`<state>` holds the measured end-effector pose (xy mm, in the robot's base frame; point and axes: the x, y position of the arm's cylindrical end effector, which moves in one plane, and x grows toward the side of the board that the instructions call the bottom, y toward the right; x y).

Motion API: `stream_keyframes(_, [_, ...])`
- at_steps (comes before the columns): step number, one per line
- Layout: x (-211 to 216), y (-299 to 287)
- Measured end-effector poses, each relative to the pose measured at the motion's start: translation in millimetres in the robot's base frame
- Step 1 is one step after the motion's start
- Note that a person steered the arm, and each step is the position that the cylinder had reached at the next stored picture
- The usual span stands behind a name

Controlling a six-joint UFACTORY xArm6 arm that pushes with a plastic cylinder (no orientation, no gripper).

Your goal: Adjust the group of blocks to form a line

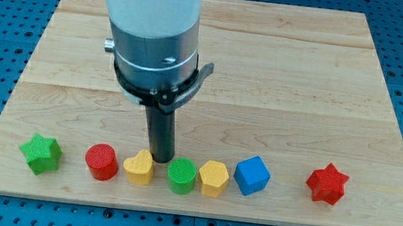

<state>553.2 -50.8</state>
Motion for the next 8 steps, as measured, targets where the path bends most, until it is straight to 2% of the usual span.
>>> stream_keyframes(1, [-6,11])
stream_keyframes(2, [-38,90])
stream_keyframes(3, [-27,132])
stream_keyframes(4, [-3,140])
stream_keyframes(5, [-2,158])
stream_keyframes(6, [-16,209])
stream_keyframes(7, [-3,235])
stream_keyframes(8, [-5,229])
